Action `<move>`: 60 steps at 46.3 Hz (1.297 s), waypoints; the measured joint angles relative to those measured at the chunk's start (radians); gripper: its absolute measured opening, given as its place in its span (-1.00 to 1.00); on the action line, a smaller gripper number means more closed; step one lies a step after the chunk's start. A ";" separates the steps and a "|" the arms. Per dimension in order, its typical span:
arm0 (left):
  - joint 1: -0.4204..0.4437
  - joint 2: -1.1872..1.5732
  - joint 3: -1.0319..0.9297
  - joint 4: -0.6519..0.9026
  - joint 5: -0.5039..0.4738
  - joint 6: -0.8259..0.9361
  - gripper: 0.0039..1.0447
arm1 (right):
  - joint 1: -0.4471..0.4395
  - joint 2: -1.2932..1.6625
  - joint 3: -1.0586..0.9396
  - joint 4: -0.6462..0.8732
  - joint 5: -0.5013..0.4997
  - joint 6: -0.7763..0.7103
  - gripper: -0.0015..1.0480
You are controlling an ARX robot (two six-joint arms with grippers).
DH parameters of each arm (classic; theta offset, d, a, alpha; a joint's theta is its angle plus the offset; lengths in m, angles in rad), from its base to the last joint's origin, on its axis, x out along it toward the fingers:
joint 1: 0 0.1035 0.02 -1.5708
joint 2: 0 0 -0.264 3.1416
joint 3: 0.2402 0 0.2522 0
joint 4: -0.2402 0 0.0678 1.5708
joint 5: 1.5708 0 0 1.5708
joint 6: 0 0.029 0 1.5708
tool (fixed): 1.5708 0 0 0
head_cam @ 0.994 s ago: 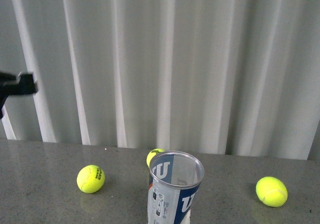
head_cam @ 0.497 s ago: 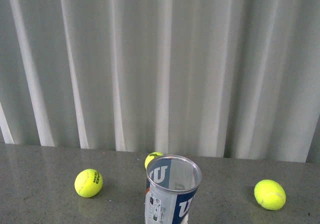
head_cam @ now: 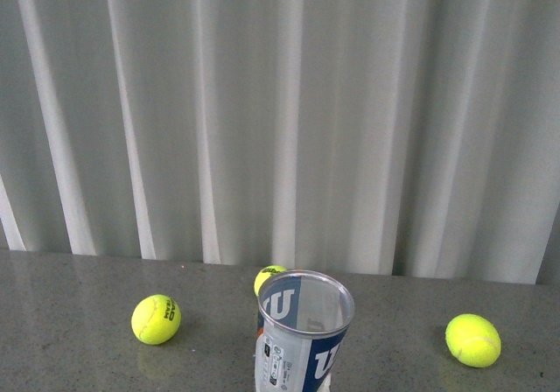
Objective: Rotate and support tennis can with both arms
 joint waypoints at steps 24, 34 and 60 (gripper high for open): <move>0.000 -0.272 -0.012 -0.223 0.003 0.002 -0.93 | 0.000 0.000 0.000 0.000 0.000 0.000 0.87; 0.000 -0.351 -0.012 -0.301 0.003 0.002 -0.93 | 0.000 0.000 0.000 0.000 0.000 0.000 0.87; 0.000 -0.576 -0.012 -0.534 0.003 0.002 -0.45 | 0.000 0.000 0.000 0.000 0.000 0.000 0.87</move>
